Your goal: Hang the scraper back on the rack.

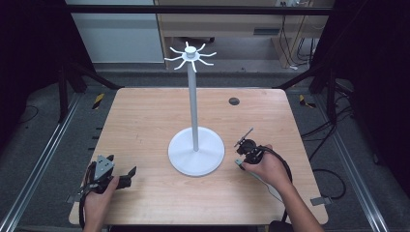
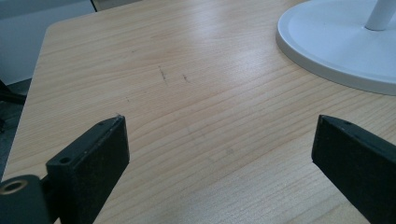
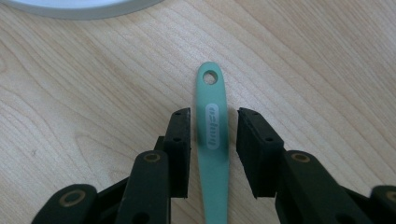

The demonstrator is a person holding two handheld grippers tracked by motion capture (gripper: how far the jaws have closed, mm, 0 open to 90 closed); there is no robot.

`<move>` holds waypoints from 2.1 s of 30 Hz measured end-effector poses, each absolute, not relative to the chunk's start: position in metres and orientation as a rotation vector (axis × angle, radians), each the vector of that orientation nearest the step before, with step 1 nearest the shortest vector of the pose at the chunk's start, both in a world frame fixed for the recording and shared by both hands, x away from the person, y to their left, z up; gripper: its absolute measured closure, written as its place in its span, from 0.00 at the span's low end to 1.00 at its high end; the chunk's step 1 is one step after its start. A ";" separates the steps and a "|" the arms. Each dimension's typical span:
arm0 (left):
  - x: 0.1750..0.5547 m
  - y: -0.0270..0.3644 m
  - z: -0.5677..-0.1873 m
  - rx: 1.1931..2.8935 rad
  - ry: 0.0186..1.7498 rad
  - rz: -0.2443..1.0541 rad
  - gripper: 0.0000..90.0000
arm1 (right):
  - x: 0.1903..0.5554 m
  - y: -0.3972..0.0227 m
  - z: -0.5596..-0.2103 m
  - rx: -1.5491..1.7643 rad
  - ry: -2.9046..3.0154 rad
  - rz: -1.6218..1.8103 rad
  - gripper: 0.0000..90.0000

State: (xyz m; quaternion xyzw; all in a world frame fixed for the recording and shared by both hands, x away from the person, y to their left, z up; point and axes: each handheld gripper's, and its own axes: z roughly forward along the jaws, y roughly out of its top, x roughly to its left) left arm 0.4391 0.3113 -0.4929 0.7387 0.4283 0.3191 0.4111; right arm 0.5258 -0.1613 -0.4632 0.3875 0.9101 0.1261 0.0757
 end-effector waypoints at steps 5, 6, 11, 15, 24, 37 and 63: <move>0.439 0.311 -0.493 1.860 1.077 0.802 0.04 | 0.527 -0.160 -0.465 1.141 2.740 0.369 0.76; 0.439 0.311 -0.493 1.861 1.076 0.801 0.04 | 0.527 -0.160 -0.465 1.147 2.740 0.368 0.76; 0.439 0.311 -0.493 1.862 1.076 0.801 0.04 | 0.527 -0.159 -0.467 1.116 2.739 0.348 0.81; 0.439 0.311 -0.493 1.861 1.077 0.802 0.04 | 0.527 -0.160 -0.467 1.120 2.744 0.357 0.82; 0.439 0.311 -0.493 1.861 1.079 0.802 0.04 | 0.525 -0.166 -0.461 1.144 2.722 0.432 0.82; 0.440 0.311 -0.493 1.868 1.078 0.801 0.04 | 0.518 -0.185 -0.426 1.153 2.620 0.579 0.82; 0.440 0.310 -0.494 1.871 1.080 0.799 0.04 | 0.518 -0.206 -0.358 1.154 2.442 0.753 0.82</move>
